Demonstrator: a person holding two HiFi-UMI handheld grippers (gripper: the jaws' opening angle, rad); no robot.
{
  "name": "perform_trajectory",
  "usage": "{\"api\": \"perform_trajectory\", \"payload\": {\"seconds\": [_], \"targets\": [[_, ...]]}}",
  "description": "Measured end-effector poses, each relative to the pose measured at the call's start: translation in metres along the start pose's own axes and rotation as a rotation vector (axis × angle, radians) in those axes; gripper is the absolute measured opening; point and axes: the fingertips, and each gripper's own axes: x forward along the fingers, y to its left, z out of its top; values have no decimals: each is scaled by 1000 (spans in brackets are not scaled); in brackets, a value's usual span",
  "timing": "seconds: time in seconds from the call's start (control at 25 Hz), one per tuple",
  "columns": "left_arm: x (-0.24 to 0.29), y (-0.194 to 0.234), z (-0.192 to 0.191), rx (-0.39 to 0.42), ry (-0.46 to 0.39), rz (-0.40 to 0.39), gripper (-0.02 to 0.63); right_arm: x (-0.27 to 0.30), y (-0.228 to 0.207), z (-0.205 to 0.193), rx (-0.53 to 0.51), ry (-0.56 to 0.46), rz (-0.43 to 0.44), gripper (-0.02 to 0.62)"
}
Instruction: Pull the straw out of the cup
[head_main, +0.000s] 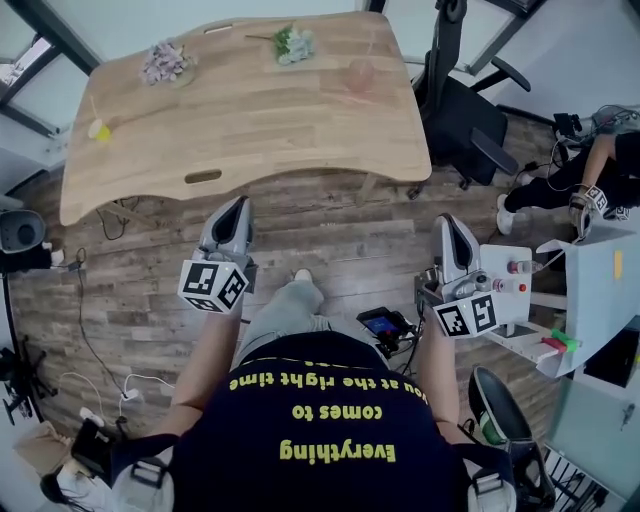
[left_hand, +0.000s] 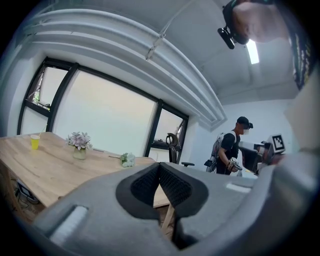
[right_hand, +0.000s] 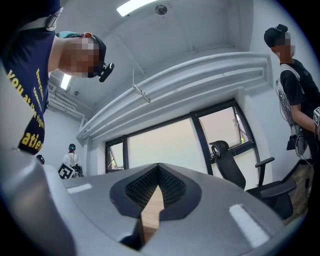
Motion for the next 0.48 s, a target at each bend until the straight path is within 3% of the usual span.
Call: {"api": "perform_trajectory", "payload": {"seconds": [0.48], "targets": [[41, 37, 12, 9, 16, -61, 1, 48, -5, -3, -10, -7, -41, 6]]}}
